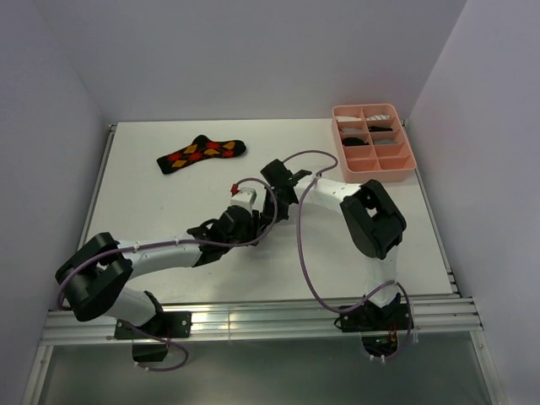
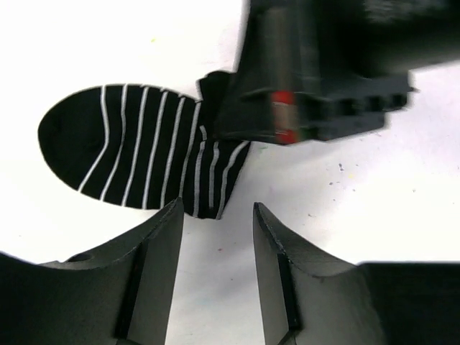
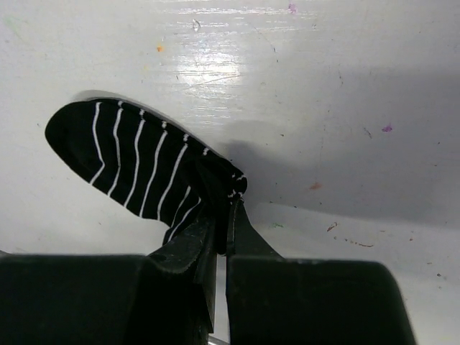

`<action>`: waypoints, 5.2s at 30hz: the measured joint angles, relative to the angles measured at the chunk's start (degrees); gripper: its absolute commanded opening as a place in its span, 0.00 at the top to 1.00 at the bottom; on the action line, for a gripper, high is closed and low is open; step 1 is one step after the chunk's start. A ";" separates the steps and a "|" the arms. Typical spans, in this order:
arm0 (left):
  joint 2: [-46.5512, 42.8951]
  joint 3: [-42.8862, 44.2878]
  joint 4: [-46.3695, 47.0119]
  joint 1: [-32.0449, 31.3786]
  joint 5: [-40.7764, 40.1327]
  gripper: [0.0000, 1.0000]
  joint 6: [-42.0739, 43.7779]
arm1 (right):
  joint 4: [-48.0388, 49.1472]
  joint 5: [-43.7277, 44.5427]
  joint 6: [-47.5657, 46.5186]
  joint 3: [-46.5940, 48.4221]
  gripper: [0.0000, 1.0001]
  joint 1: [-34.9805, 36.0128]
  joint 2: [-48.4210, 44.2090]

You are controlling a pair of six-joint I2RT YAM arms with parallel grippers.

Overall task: Roll the socks
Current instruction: Roll the sock at the center of the board.

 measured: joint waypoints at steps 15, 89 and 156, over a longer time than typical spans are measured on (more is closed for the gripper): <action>9.07 4.22 2.43 -7.04 -11.26 0.55 8.98 | -3.04 -0.20 0.02 2.21 1.00 0.07 1.42; 12.96 -11.37 25.97 23.04 42.99 0.99 -26.38 | 52.98 -13.16 9.88 -29.97 0.85 -0.96 -5.35; 16.94 9.11 -1.62 -11.82 -19.76 0.99 6.14 | 2.95 -2.43 1.09 -3.17 0.94 0.13 -1.27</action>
